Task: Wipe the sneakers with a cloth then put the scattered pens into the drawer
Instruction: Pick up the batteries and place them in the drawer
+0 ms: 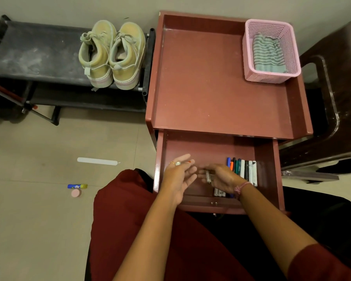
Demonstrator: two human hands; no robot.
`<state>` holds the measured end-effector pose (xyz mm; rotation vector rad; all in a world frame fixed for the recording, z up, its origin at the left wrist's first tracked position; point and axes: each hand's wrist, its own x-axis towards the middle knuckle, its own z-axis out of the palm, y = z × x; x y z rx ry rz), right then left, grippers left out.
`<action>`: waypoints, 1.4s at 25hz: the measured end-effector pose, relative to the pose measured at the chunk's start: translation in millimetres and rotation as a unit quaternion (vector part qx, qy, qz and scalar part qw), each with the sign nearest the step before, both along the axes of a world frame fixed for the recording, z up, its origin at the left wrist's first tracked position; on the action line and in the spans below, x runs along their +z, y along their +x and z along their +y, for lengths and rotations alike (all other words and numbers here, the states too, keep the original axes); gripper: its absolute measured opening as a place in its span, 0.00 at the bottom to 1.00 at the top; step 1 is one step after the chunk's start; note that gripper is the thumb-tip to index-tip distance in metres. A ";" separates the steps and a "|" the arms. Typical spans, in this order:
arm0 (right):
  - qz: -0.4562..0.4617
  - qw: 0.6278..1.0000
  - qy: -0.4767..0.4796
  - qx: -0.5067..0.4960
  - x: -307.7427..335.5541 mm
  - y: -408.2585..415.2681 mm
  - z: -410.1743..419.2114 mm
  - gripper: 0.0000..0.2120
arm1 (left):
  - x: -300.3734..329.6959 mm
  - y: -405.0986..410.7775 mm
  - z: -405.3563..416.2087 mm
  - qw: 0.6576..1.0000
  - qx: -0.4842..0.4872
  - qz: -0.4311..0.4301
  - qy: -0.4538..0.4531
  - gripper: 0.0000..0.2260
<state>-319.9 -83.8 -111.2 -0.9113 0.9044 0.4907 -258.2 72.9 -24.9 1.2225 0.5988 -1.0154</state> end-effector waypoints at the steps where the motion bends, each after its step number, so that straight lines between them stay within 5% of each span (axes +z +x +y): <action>1: 0.018 0.998 -0.058 0.028 -6.1 -2.2 -4.7 0.11 | -0.4 1.2 1.1 1.000 0.012 -0.006 0.008 0.10; 4: 0.044 0.922 -0.317 0.218 -23.7 -9.1 -21.9 0.09 | -1.5 3.1 1.6 0.999 0.032 -0.003 0.023 0.08; 6: 0.052 0.869 -0.420 0.256 -27.0 -12.3 -24.7 0.08 | -0.6 3.1 -0.2 0.999 0.044 0.013 0.018 0.08; 12: 0.086 0.863 -0.443 0.226 -32.5 -13.1 -15.0 0.09 | 1.6 3.9 -3.2 0.999 0.035 0.036 -0.002 0.12; 20: 0.097 0.739 -0.504 0.436 -43.1 -26.1 -15.6 0.06 | 2.7 2.3 -2.9 1.000 0.014 0.022 0.004 0.13; 21: 0.077 0.751 -0.508 0.415 -39.6 -25.6 -16.7 0.05 | 2.6 2.2 -2.7 1.000 0.007 0.019 0.006 0.12; 23: 0.023 0.837 -0.463 0.291 -20.8 -20.3 -16.3 0.05 | 2.7 2.1 -3.0 1.000 -0.015 0.015 0.008 0.10; 26: -0.010 0.984 -0.146 0.106 16.4 -6.8 -10.7 0.16 | 5.0 0.7 -5.4 0.998 -0.061 0.029 -0.011 0.11; 28: -0.011 0.996 0.011 0.086 25.1 -3.0 -6.9 0.22 | 7.0 -0.5 -6.9 0.994 -0.091 0.045 -0.030 0.16; 30: -0.014 0.997 0.055 0.059 23.8 -1.3 -3.3 0.18 | 7.6 -0.3 -6.6 0.993 -0.103 0.046 -0.029 0.18; 33: 0.013 1.000 -0.022 0.013 15.2 2.6 -1.5 0.11 | 6.5 1.4 -3.5 0.998 -0.061 0.018 -0.005 0.16; 35: 0.025 0.977 -0.185 0.104 0.8 2.6 -6.8 0.11 | 6.8 2.6 -1.3 0.999 -0.031 0.001 0.008 0.14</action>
